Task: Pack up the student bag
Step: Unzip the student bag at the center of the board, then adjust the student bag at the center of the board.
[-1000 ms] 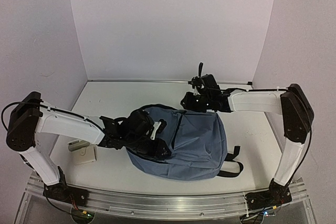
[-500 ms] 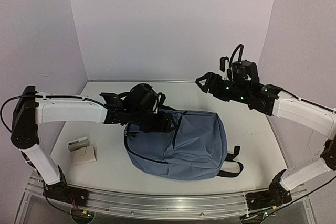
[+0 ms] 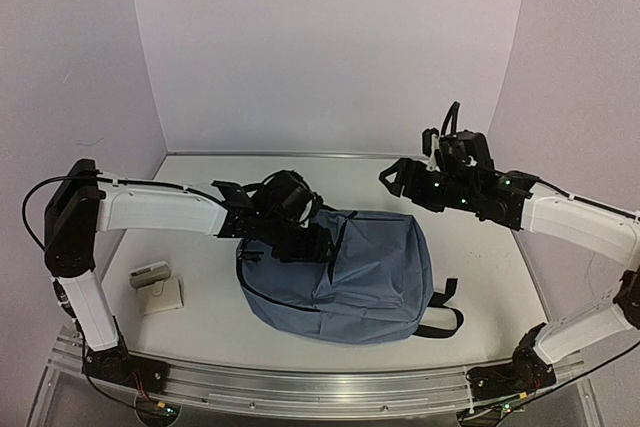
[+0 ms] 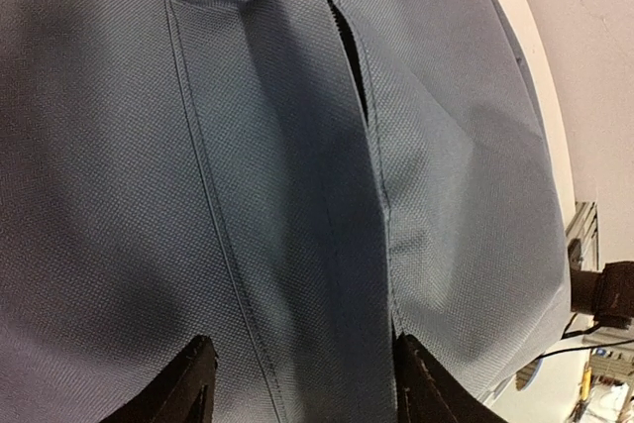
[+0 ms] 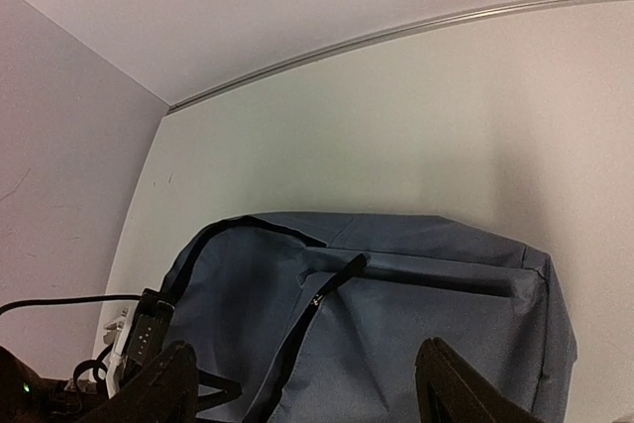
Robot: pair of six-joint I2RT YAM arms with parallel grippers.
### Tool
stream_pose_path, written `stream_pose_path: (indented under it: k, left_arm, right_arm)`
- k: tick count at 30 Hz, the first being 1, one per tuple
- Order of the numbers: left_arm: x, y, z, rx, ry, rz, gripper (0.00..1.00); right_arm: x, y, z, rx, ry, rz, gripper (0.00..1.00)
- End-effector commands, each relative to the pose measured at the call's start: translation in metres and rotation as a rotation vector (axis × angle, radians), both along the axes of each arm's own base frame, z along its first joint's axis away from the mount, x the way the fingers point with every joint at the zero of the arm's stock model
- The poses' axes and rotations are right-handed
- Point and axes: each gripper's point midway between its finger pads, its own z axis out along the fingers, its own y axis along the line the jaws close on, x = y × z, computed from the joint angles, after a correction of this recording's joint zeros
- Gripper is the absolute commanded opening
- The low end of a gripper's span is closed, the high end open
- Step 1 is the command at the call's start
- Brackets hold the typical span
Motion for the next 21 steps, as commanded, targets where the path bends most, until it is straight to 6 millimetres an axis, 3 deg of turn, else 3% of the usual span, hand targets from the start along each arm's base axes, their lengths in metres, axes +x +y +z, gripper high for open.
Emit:
stream_pose_path:
  k: [1,14,18,21]
  left_arm:
    - [0.010,0.000,0.012,-0.009,-0.025,0.023,0.51]
    - [0.006,0.005,-0.012,-0.043,0.066,0.037,0.12]
    - [0.007,0.013,-0.021,-0.037,0.083,0.075,0.01]
    - [0.010,0.024,-0.029,-0.032,0.102,0.131,0.00]
  right_arm:
    - [-0.002,-0.003,0.007,0.018,-0.008,-0.008,0.75]
    - [-0.022,0.003,-0.020,-0.063,0.089,-0.034,0.74]
    - [-0.039,0.023,-0.034,-0.159,0.123,-0.048,0.74]
    - [-0.050,0.039,-0.053,-0.237,0.172,-0.060,0.74]
